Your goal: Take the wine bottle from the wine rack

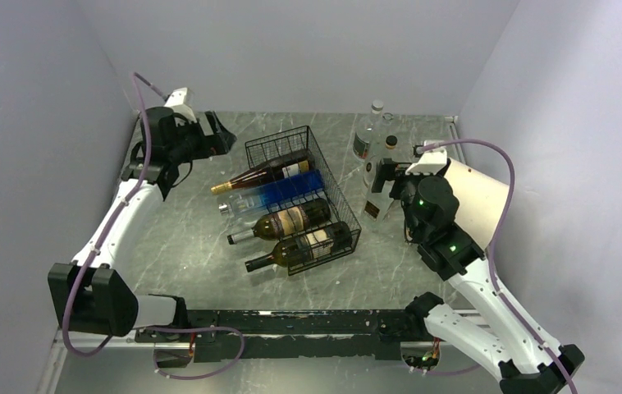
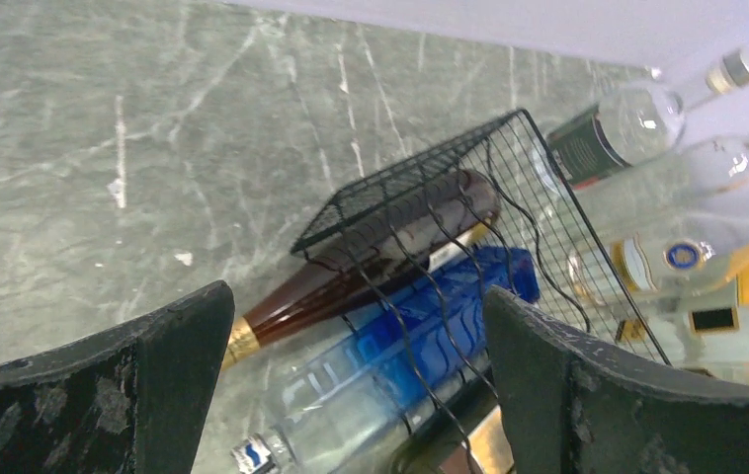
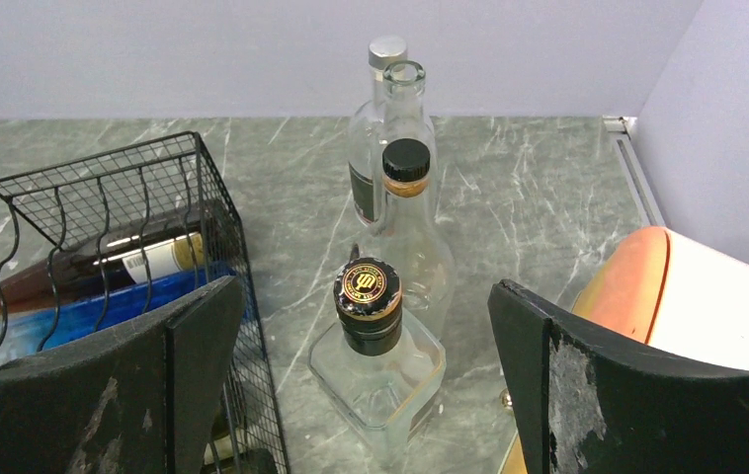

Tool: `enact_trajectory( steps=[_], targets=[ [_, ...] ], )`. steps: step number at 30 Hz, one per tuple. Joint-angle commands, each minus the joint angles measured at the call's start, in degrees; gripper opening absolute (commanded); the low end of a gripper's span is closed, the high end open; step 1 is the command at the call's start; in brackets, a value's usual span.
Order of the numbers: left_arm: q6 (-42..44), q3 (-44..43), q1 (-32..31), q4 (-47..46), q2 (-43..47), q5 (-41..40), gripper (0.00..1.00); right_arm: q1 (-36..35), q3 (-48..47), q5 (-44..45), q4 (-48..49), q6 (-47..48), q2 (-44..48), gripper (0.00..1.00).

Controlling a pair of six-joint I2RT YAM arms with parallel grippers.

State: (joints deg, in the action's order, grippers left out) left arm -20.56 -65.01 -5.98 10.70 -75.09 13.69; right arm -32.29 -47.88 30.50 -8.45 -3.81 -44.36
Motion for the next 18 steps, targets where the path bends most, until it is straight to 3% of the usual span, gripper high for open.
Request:
enact_trajectory(
  steps=[1,8,13,18],
  targets=[
    [0.2,0.2,-1.9,3.4,3.3,-1.5,1.00,0.2,1.4,-0.6,0.9,-0.2,1.5,1.00],
    [-2.3,7.3,-1.9,12.5,17.4,-1.8,1.00,0.2,2.1,-8.8,1.4,-1.8,1.7,1.00],
    [-1.3,8.8,-1.9,20.3,23.8,-6.4,0.99,0.1,-6.0,-8.3,-6.7,-1.2,-6.5,1.00],
    [1.1,11.4,-1.9,20.6,28.2,-12.5,0.99,-4.1,-12.2,-13.3,-8.8,-0.5,-11.6,1.00]
  ],
)
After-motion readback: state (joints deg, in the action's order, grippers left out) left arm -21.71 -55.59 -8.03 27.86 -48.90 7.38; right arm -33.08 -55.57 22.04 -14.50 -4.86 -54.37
